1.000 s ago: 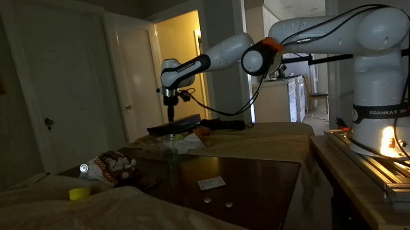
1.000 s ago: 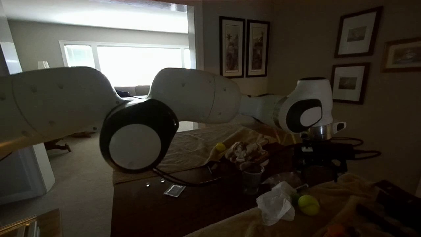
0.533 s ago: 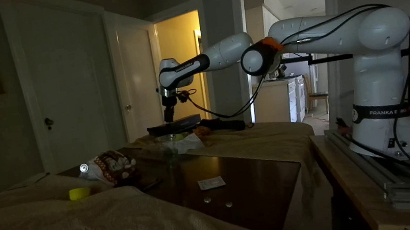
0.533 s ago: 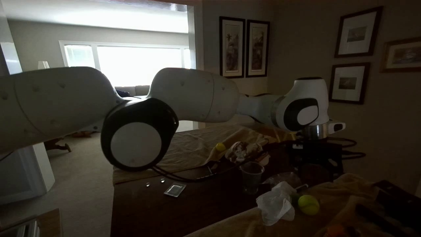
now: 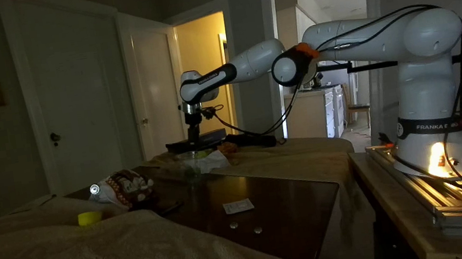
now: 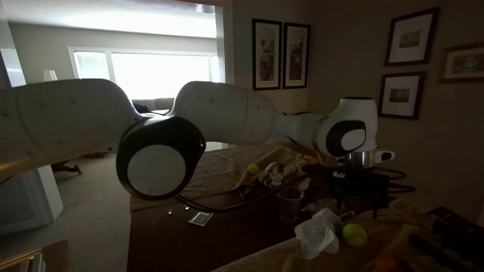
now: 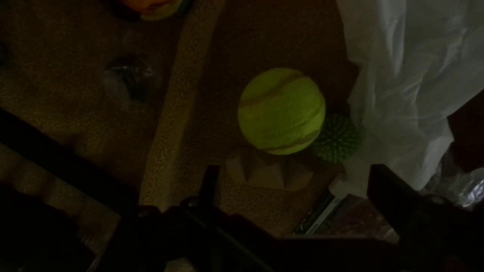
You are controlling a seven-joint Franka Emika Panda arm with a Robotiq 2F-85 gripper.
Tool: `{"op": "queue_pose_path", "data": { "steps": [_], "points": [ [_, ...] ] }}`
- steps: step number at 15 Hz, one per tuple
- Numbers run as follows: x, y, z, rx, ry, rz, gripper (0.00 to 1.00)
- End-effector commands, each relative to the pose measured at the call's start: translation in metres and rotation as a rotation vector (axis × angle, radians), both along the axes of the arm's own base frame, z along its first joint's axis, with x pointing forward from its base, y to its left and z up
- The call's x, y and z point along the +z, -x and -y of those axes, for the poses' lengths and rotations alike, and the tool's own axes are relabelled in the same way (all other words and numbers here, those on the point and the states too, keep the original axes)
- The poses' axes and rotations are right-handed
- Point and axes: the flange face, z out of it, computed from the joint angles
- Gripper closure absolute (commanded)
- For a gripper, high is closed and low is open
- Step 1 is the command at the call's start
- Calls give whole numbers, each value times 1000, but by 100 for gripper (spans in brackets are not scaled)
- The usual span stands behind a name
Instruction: Put the tennis ball in the clear cup.
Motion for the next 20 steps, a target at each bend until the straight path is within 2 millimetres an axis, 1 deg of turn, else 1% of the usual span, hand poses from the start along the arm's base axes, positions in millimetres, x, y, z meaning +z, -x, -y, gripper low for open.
{"op": "queue_pose_path", "data": {
  "steps": [1, 8, 12, 14, 18, 20],
  "points": [
    [-4, 5, 3, -60, -31, -26, 0],
    [-11, 12, 12, -240, -16, -55, 0],
    [-22, 15, 13, -313, -11, -64, 0],
    [-29, 16, 15, -320, -16, -68, 0],
    [-42, 16, 16, -265, -14, -58, 0],
    [-45, 16, 16, -253, -4, -56, 0]
  ]
}}
